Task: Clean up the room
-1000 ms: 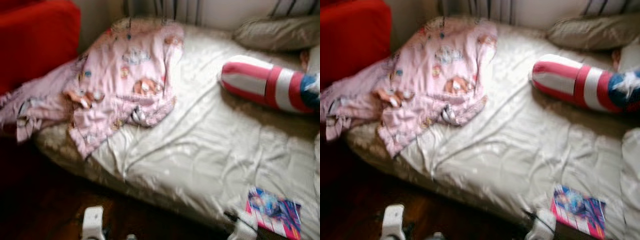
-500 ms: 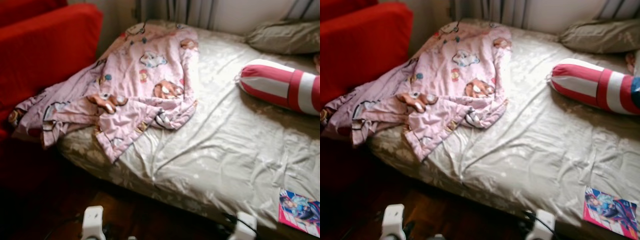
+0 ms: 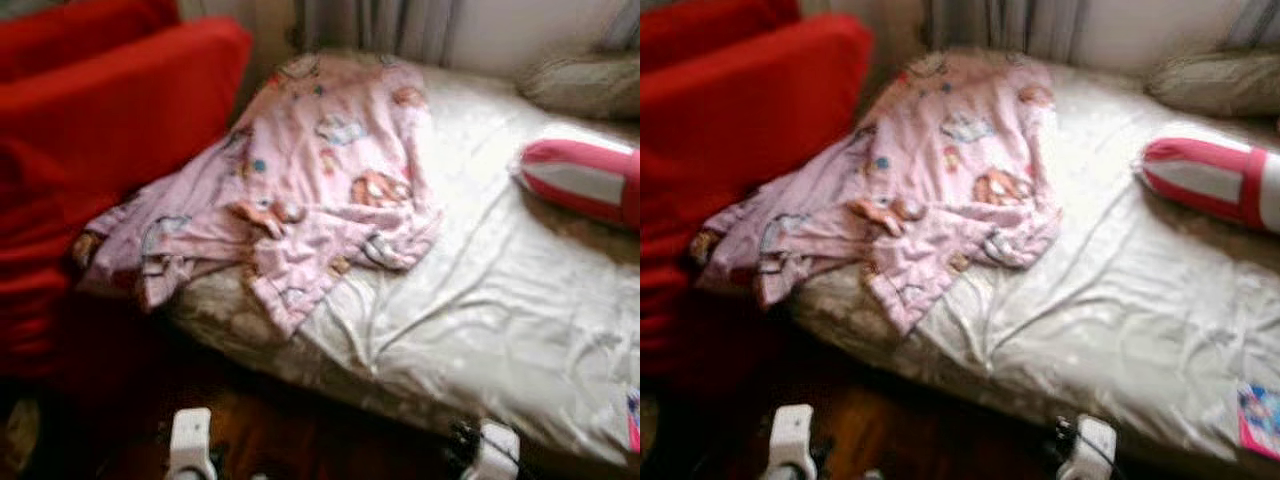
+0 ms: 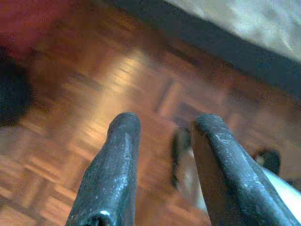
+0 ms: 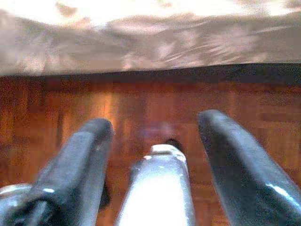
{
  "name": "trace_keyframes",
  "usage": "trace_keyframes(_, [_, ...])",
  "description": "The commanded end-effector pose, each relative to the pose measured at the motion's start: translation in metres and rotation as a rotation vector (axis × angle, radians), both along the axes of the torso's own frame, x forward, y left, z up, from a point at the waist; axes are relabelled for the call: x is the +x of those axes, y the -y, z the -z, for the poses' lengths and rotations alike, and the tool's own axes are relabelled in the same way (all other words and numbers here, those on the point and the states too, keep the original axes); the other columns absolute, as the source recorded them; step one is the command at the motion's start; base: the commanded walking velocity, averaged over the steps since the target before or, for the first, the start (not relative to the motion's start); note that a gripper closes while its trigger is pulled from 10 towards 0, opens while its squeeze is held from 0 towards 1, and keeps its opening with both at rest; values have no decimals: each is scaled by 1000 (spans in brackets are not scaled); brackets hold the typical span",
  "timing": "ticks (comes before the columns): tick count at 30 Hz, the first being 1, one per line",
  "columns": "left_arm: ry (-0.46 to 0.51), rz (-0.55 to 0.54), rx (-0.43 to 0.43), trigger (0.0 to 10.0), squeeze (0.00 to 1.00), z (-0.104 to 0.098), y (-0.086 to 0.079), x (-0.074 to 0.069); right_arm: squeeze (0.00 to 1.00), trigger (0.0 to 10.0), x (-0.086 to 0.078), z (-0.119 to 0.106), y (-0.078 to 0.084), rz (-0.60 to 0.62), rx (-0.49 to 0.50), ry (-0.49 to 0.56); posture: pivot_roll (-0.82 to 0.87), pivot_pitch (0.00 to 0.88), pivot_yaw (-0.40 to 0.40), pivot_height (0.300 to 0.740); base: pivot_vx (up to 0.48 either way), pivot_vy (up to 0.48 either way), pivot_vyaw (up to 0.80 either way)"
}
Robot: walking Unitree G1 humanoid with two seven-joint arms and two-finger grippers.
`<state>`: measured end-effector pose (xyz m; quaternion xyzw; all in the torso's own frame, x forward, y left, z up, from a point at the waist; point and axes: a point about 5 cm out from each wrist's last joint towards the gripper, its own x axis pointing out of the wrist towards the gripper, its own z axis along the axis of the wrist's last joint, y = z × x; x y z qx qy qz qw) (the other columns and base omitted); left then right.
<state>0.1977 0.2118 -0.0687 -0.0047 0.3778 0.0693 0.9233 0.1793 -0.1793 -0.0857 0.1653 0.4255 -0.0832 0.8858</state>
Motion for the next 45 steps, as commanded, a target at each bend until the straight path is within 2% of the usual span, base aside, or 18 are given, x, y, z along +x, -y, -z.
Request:
trace_keyframes(1, [-40, -5, -13, 10000, 0, 6, 4, -9, 0, 10000, -7, 2, 9, 15, -20, -24, 77, 140, -10, 740, 0, 476, 0])
trace_keyframes(7, [-36, -5, -12, 10000, 0, 6, 4, -8, 0, 10000, -7, 2, 10, 17, -20, -24, 80, 151, -12, 740, 0, 477, 0])
trace_keyframes(22, [-18, -12, -21, 10000, 0, 5, 5, -7, 0, 10000, -7, 2, 10, -10, -28, -27, 81, 175, -13, 740, 0, 0, 0])
trace_keyframes(38, [-19, -21, -33, 10000, 0, 5, 8, -5, 0, 10000, -6, 2, 10, -23, -31, -25, 83, 173, -17, 740, 0, 0, 790])
trace_keyframes(45, [-15, -16, -36, 10000, 0, 4, 9, -4, 0, 10000, -6, 2, 10, -1, -26, -26, 83, 171, -19, 740, 0, 0, 0])
